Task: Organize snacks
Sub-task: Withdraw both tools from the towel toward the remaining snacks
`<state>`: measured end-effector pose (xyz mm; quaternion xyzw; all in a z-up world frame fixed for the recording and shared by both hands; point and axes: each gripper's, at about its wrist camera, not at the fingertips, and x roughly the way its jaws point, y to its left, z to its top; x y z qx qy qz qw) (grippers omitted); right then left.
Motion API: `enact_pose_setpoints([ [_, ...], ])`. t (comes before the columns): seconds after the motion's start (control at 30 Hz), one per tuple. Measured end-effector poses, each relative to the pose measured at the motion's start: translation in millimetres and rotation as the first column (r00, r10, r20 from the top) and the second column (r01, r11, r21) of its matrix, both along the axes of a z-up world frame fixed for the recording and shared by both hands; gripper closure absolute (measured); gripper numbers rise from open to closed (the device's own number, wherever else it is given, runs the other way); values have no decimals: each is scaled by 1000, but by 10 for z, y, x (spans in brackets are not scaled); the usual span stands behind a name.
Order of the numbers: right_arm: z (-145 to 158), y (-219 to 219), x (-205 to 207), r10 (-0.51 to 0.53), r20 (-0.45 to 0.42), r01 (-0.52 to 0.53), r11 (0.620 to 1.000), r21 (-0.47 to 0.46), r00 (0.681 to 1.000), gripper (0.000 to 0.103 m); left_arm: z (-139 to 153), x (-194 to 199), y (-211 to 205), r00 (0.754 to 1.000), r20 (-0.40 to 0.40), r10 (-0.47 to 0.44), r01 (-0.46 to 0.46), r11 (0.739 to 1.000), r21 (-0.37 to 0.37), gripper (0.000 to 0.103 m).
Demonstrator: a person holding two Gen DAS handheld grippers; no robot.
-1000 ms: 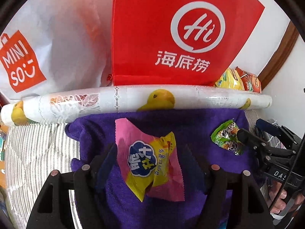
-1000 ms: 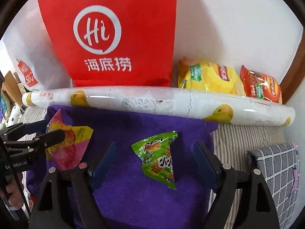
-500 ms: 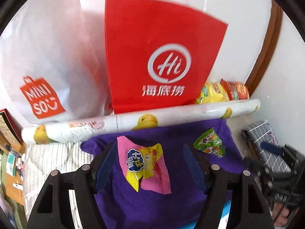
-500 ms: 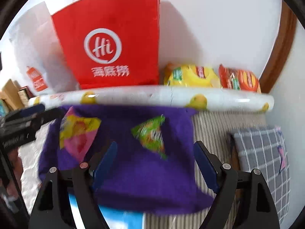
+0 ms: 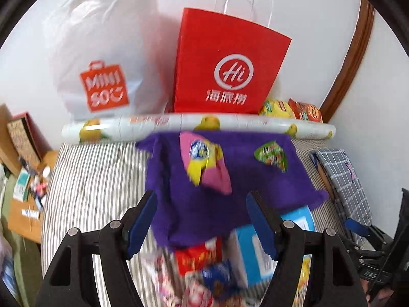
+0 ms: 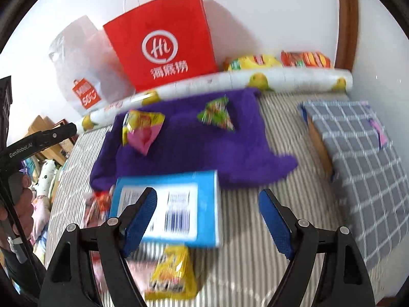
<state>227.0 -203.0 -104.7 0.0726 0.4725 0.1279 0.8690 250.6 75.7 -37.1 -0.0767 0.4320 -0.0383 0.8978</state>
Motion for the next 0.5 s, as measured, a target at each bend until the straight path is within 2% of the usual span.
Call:
enact_pose_setpoints([
  [0.33,-281,214,-414,54,-54,-54,999,3,997,21,-120,-642,200,999,-12,34,-34,999,-22,33],
  [0.5,-492,379,-430,66,-91,-67,998,-2,994,21,-173,-917,286,998,-20,55,-55,998,10,33],
])
